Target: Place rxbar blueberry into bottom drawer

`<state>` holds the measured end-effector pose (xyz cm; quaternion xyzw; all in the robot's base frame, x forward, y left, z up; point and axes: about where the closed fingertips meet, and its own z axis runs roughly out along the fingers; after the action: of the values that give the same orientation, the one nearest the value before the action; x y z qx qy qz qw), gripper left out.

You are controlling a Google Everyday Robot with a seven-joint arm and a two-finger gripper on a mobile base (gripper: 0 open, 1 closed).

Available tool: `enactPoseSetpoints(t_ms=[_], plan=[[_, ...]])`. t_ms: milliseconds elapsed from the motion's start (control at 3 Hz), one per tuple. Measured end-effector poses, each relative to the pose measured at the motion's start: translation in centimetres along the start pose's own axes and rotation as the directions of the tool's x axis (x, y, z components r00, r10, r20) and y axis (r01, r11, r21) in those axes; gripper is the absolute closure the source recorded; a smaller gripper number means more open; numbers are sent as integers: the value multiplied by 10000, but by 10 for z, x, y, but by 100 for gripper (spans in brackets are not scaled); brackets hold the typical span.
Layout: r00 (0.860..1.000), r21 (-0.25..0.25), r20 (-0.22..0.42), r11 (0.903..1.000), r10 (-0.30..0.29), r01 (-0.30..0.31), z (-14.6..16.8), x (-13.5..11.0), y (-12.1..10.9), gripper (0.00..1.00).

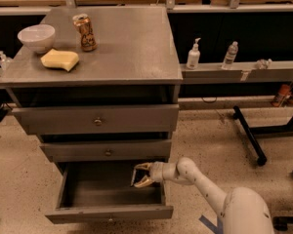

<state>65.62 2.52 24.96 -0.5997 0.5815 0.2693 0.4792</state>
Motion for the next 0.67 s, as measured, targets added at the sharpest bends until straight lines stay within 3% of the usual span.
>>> enactPoseSetpoints(t_ms=[333,667], plan=[[9990,-319,-114,9986,-425,421,6,25,2,87],[9995,-370,7,9988,-315,315,8,27,1,56]])
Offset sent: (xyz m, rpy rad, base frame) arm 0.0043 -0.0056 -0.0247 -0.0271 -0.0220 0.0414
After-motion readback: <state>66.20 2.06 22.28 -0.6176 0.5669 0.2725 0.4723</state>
